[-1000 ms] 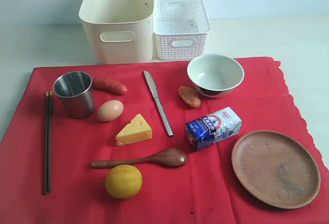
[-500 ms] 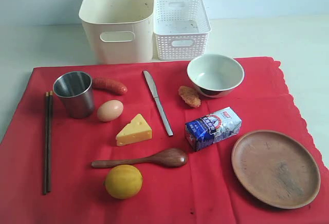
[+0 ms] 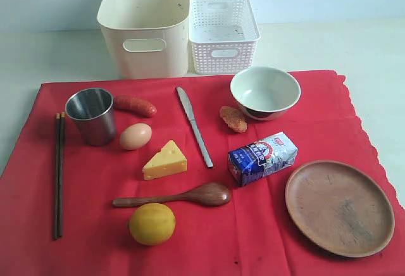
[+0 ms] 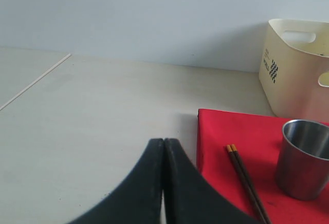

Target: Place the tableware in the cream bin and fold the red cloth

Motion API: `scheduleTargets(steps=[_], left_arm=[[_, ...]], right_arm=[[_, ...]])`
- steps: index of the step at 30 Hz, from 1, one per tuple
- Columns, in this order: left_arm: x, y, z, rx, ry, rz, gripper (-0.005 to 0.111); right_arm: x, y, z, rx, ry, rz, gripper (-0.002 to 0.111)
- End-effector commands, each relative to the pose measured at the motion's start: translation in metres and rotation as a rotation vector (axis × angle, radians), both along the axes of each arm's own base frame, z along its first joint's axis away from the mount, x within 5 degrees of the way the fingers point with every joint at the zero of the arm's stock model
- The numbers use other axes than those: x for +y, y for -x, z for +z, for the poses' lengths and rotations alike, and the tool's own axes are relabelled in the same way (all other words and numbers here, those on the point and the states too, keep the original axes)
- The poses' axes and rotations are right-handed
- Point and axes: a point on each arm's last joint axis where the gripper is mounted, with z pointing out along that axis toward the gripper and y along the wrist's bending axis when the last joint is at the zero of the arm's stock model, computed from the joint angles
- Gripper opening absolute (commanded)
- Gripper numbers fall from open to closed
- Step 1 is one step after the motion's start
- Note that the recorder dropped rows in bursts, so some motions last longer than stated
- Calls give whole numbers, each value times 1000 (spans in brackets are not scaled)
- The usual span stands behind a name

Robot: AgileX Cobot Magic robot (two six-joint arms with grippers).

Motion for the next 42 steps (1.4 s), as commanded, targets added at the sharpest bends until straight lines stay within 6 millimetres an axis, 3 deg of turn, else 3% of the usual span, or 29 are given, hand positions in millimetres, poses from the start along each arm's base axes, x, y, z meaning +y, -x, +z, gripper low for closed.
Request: scheduleTargets(steps=[1,6,10,18,25,28,31,36,38,42], left_arm=[[-1,0,0,-5,7,-8,1],[-1,0,0,-5,7,-8,1],[-1,0,0,-5,7,-8,1],[-1,0,0,-5,7,-8,1],[-1,0,0,-5,7,-8,1],[-1,0,0,-5,7,-8,1],[-1,0,0,-5,7,-8,1],[-1,0,0,-5,7,-8,1],[-1,0,0,-5,7,-8,1],[-1,0,0,-5,7,-8,1]], right_arm=[[3,-23,17,91,11,-2,0],[12,-73,18,355,37,27,0],[32,-112,11,498,124,118,0],[112,-182,-8,683,348,367,0],[171,-227,-15,859,609,325,0],[194,-237,-19,947,749,323,0],[219,-238,-24,1000,907,447,0],[257,-232,-41,995,1093,922,0],[270,-232,-45,917,1121,1072,0],[289,-239,-56,869,977,1116,0]])
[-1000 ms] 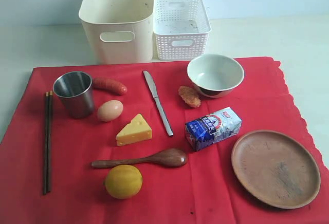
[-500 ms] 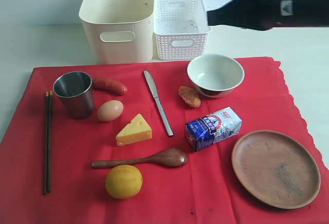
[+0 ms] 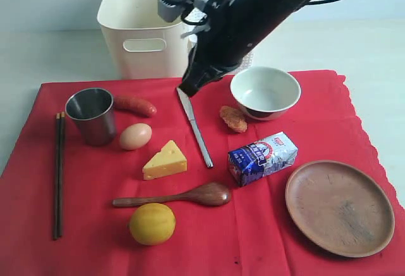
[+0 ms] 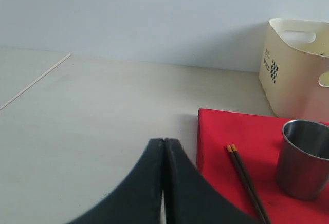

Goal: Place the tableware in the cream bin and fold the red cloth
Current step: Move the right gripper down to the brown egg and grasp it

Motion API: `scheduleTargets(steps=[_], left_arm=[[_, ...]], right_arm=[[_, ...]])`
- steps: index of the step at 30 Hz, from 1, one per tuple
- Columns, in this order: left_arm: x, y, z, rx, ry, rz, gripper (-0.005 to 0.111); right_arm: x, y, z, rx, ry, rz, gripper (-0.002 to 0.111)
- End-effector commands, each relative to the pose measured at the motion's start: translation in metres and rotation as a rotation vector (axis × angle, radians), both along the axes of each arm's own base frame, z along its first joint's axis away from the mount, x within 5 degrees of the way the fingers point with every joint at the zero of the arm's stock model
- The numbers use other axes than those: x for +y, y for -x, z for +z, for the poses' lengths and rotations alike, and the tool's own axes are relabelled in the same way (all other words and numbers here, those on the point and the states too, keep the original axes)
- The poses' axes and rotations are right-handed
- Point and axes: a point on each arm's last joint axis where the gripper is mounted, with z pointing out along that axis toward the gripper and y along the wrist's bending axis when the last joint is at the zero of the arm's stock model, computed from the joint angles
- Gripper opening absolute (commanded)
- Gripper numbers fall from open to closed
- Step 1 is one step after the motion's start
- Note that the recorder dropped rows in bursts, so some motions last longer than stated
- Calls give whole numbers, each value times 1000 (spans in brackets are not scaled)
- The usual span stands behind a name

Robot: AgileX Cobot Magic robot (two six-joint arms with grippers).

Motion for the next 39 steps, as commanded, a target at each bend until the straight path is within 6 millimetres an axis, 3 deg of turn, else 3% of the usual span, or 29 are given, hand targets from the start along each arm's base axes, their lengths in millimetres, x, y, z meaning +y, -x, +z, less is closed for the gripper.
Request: scheduleTargets(steps=[1,5,13,18,36,39], left_arm=[[-1,0,0,-5,7,-8,1],[-1,0,0,-5,7,-8,1],[-1,0,0,-5,7,-8,1],[-1,0,0,-5,7,-8,1],[-1,0,0,-5,7,-8,1],[-1,0,0,-5,7,-8,1]], right_arm=[[20,-6,-8,4,-148,14,0],[33,-10,-24,-48,-147,-27,8],[67,17,-50,-139,-96,140,50],[79,21,-59,-167,-89,167,69],[90,10,-121,-135,21,217,70],[90,7,-126,-163,27,222,61]])
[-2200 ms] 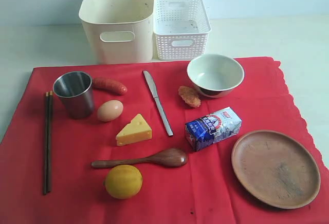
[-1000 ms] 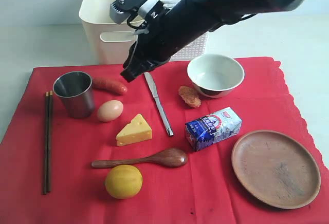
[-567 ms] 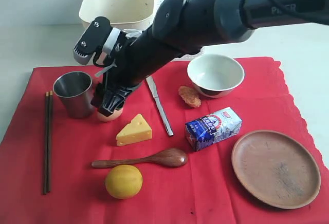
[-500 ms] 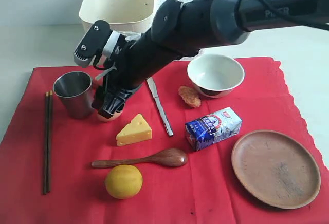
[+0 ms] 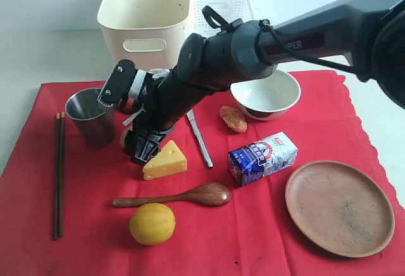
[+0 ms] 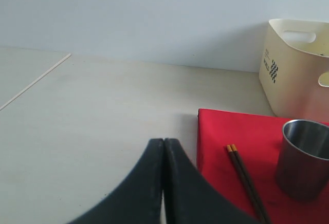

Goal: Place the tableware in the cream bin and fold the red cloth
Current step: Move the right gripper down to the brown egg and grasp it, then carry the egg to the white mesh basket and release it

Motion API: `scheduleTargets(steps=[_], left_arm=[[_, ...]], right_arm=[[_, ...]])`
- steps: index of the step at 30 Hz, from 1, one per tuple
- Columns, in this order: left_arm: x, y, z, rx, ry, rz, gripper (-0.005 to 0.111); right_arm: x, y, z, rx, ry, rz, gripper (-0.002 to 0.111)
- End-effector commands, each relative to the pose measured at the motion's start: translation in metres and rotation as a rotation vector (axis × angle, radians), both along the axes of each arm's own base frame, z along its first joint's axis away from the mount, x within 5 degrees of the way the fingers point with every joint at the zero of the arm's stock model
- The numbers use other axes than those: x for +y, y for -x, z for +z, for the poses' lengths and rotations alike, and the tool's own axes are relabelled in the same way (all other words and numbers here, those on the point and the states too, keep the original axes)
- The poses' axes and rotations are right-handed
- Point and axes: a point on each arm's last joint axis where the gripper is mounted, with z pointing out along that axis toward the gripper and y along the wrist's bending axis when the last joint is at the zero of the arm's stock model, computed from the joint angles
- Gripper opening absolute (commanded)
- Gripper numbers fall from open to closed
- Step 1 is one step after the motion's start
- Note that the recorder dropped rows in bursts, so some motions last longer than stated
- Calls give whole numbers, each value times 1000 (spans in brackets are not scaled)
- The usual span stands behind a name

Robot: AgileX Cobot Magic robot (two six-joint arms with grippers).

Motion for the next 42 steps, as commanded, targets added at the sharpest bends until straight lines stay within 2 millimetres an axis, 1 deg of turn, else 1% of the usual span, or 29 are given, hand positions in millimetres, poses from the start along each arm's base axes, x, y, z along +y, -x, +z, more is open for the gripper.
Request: scheduleTargets(steps=[1,3,9,14,16,18,19,23,27,29,30,32,34,39,42], left_arm=[[-1,0,0,-5,7,-8,1],[-1,0,0,-5,7,-8,1],[-1,0,0,-5,7,-8,1],[-1,0,0,-5,7,-8,1],[-1,0,0,-5,7,-8,1],[-1,0,0,-5,7,-8,1],[-1,0,0,-5,7,-8,1],[-1,0,0,-5,7,-8,1],[-1,0,0,-5,7,-8,1],[-1,0,0,-5,7,-8,1],[-1,0,0,-5,7,-8,1],[-1,0,0,-5,7,-8,1],[-1,0,0,-5,7,-8,1],[-1,0,0,-5,7,-8,1],[-1,0,0,-5,7,-8,1]], right_arm=[[1,-3,-2,-38,-3,7,58],[2,-3,-2,-40,-4,6,49],[2,-3,-2,-43,-3,6,27],[1,-2,1,-35,-3,13,13],[1,-1,4,-32,2,32,7],[-1,1,12,-43,14,66,1],[-2,2,17,-43,17,80,0],[-5,6,42,-49,10,107,0],[-18,0,74,-80,5,57,0],[-27,-9,84,-92,5,0,0],[-34,-16,91,-94,-9,-46,0],[-45,-28,100,-110,-31,-101,0],[-59,-45,107,-131,-64,-188,0],[-96,-91,115,-185,-183,-485,0],[-113,-109,115,-203,-246,-623,0]])
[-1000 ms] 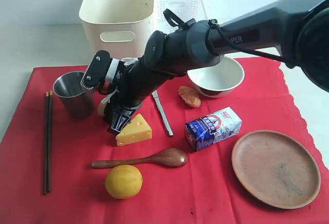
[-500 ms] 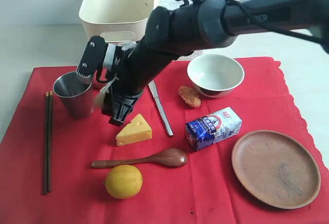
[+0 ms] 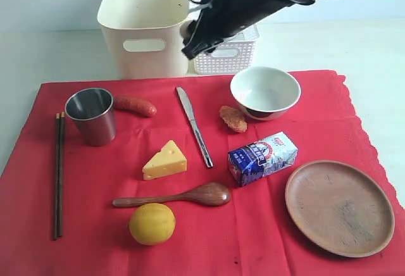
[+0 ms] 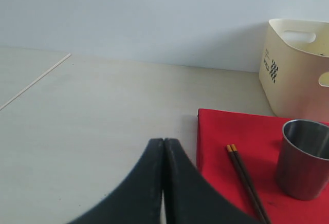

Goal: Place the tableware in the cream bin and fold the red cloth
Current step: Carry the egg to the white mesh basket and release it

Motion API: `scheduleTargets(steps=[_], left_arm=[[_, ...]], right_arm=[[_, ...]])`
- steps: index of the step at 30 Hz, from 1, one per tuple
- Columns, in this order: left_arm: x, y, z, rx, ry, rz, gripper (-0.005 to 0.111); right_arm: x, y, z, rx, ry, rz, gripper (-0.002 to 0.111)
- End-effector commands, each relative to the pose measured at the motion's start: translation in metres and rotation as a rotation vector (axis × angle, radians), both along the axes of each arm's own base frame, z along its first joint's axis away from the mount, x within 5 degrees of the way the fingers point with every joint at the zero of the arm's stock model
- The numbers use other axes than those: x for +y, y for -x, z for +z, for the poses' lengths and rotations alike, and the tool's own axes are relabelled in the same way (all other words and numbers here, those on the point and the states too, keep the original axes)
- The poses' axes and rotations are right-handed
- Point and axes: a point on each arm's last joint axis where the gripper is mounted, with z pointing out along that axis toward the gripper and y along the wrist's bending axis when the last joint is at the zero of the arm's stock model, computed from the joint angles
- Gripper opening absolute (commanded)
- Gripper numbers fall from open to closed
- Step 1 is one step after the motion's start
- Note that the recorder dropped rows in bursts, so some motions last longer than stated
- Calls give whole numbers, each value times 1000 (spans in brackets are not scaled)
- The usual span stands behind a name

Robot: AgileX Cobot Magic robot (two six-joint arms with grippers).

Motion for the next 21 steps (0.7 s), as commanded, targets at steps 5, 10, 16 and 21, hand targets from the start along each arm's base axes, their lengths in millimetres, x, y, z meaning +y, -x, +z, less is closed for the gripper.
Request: scheduleTargets(steps=[5,10,16,21], left_arm=[[-1,0,0,-5,7,-8,1],[-1,0,0,-5,7,-8,1],[-1,0,0,-5,7,-8,1],[-1,0,0,-5,7,-8,1]], right_arm=[[-32,-47,-8,-133,-136,-282,0],[-32,-61,-40,-199,-137,-342,0],[-33,-70,-73,-254,-124,-387,0],[-33,-71,-79,-253,-140,-418,0]])
